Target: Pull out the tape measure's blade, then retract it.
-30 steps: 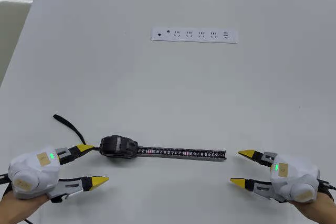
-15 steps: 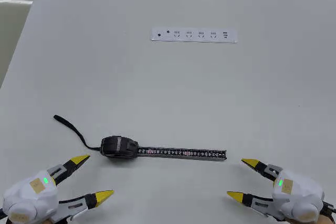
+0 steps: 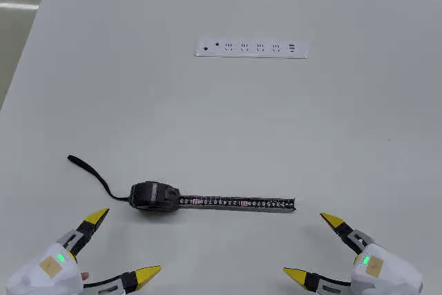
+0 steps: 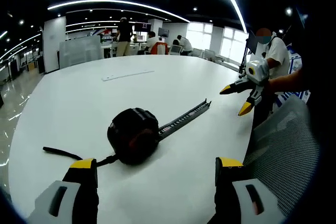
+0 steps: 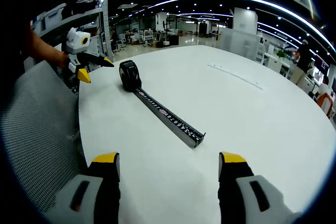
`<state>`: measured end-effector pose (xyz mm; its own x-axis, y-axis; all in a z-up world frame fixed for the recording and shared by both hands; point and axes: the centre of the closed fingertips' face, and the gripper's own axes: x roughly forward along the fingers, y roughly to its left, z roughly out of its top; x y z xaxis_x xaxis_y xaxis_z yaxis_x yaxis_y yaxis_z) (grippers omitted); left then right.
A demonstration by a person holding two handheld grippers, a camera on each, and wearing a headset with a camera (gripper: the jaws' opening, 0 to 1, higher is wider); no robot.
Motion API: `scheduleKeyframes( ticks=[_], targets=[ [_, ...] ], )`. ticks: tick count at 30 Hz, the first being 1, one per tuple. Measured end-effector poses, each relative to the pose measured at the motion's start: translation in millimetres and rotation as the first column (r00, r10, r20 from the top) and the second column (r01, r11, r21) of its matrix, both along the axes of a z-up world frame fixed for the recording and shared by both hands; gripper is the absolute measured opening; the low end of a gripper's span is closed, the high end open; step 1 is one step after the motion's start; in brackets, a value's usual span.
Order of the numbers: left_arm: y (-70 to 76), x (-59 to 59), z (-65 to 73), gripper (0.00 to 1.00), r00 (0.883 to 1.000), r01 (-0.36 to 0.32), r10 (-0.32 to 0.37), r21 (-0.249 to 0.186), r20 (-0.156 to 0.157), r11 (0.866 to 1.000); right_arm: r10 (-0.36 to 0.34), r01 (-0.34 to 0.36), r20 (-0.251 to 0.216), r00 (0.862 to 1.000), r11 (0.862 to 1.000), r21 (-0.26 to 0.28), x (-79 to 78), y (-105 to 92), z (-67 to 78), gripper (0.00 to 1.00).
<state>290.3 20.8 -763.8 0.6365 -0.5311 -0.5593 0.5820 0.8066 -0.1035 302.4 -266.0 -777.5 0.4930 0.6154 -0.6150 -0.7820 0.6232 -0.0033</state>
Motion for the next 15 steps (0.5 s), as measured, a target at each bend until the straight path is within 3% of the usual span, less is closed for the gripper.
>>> scheduleKeyframes(
  ticks=[1, 2, 3, 4, 5, 7, 10, 13, 15],
  targets=[
    [-0.4, -0.4, -1.1, 0.93, 1.0, -0.007, 0.007, 0.003, -0.01, 1.0, -0.011, 0.011, 0.0, 1.0, 1.0, 0.002, 0.2, 0.9, 0.8, 0.8],
    [-1.9, -4.9, -5.4, 0.95, 0.999, -0.002, 0.003, 0.009, -0.053, 1.0, -0.021, 0.021, 0.001, 1.0, 1.0, 0.002, -0.1, 2.4, 2.4, 0.81],
    [-3.6, -7.0, -6.0, 0.97, 0.997, 0.002, -0.002, 0.001, -0.073, 1.0, -0.026, 0.026, 0.0, 1.0, 1.0, 0.003, -0.7, 3.3, 3.0, 0.83],
    [-4.8, -5.9, -4.5, 0.98, 0.998, -0.003, 0.002, -0.01, -0.066, 1.0, -0.032, 0.033, -0.005, 0.999, 0.999, 0.006, -1.0, 4.3, 3.6, 0.85],
    [-5.3, -7.1, -4.7, 1.0, 0.996, -0.022, 0.021, -0.016, -0.088, 1.0, -0.039, 0.039, -0.009, 0.999, 0.999, 0.007, -1.9, 5.6, 4.0, 0.87],
    [-8.1, -7.3, -1.5, 1.0, 0.995, -0.036, 0.033, -0.03, -0.089, 0.999, -0.057, 0.057, -0.01, 0.998, 0.998, 0.009, -2.6, 6.5, 4.7, 0.91],
    [-7.5, -6.1, 4.0, 1.0, 0.995, -0.062, 0.062, 0.0, -0.078, 0.998, -0.07, 0.071, -0.023, 0.997, 0.997, 0.016, -4.7, 9.4, 6.1, 0.94],
    [-8.9, -4.7, 11.9, 1.0, 0.996, -0.079, 0.079, 0.004, -0.045, 0.997, -0.096, 0.097, -0.026, 0.995, 0.995, 0.032, -4.2, 11.9, 12.4, 0.98],
    [-12.5, -5.2, 15.0, 1.0, 0.995, -0.086, 0.086, 0.003, -0.048, 0.996, -0.11, 0.111, -0.029, 0.994, 0.993, 0.041, -3.3, 12.1, 14.5, 0.99]
  ],
)
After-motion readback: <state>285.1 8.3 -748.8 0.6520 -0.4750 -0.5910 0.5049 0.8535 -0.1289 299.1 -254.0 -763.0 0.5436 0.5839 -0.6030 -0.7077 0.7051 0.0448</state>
